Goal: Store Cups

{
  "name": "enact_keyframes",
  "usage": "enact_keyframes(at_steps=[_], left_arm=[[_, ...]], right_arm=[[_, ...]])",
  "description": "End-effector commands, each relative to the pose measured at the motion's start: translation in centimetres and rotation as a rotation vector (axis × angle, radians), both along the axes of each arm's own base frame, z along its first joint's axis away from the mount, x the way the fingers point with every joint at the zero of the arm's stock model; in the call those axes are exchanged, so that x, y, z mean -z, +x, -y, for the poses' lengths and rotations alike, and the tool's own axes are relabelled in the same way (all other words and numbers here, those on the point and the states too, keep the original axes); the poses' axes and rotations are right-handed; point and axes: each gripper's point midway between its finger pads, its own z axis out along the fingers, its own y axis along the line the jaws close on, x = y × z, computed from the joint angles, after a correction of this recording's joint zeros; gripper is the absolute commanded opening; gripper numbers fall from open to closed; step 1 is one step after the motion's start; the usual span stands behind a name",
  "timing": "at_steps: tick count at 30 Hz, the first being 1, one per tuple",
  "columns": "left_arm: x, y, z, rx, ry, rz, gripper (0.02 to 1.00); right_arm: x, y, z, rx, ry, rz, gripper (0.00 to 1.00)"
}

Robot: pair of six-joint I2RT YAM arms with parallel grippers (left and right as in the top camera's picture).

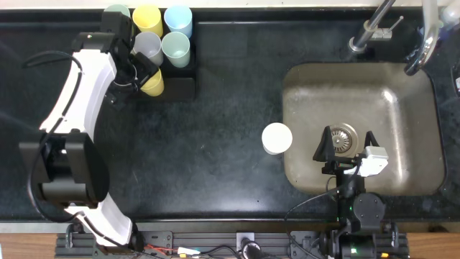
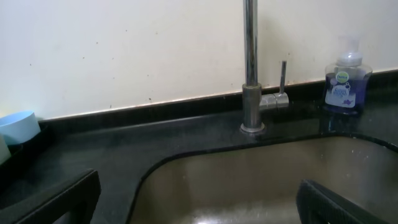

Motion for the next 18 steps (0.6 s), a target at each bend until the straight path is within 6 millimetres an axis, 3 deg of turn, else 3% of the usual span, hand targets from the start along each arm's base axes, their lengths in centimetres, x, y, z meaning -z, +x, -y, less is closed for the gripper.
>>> enact_keyframes(at_steps=[1,6,10,13,15,18], left_arm=[[-6.0,-1.5,0.5,0.041,-0.022,0.114,1.0],[-14.7,-4.3,1.1,0.207,-0.009,0.344,0.998],[-21.3,-8.6,0.9,0.411,0.102,0.553,1.0],[-22.4,-12.7,0.5,0.463,0.172,0.662,1.0],[-21.6,-14.6,-0.9,0.418,0.253,0.744,1.0],[-19.5,-15.7,-1.9,0.362,0.321,0.923,1.0]], right_arm=[[0.4,0.0,-0.2,-0.011,-0.004,0.0,0.996],[0.4,0.0,-0.2,-0.011,-0.004,0.0,0.998],[0.4,0.0,-0.2,-0.011,-0.004,0.0,0.996],[0.4,0.0,-0.2,-0.011,-0.004,0.0,0.996],[0.4,0.0,-0.2,-0.011,-0.004,0.0,0.998],[0.4,0.0,-0.2,-0.011,-0.004,0.0,0.998]])
